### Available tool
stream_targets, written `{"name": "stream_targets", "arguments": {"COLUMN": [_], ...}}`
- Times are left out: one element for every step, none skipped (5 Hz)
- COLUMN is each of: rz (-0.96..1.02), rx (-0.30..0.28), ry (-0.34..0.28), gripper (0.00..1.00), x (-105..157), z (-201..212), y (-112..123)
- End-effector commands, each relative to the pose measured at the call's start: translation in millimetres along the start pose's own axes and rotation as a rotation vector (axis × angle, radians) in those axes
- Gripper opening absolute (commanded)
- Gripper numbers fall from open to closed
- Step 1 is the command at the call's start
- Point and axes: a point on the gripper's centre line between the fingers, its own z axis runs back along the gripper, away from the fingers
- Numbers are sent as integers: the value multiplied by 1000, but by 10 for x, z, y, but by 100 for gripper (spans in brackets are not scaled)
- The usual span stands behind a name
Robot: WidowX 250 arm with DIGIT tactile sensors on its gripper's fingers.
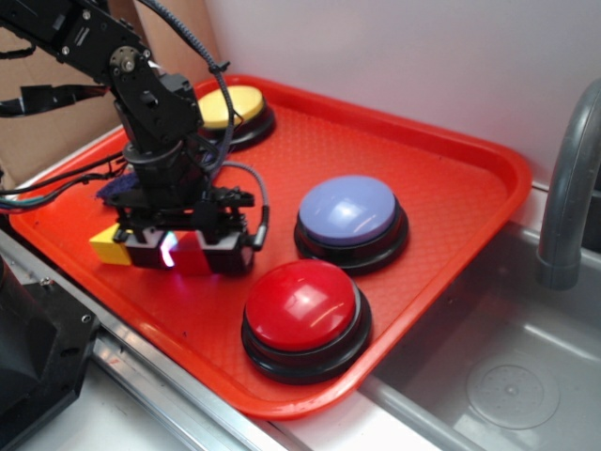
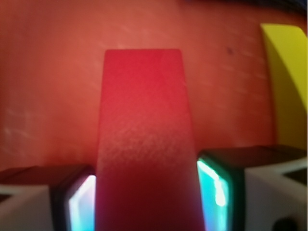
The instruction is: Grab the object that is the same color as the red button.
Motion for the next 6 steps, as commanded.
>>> {"name": "stream_targets", "arguments": {"rz": [-267,-373,-474,-573,-601,-582], "rx": [11,8,-3,37,25,7], "ry": [-85,-97,-73,-61,-96,-109], "gripper": [0,0,0,0,0,0], "x": [185,185,208,278,295,315], "z": [621,996,1348,1540,1722,1774], "y": [-180,-216,-246,-233,-199,-150]}}
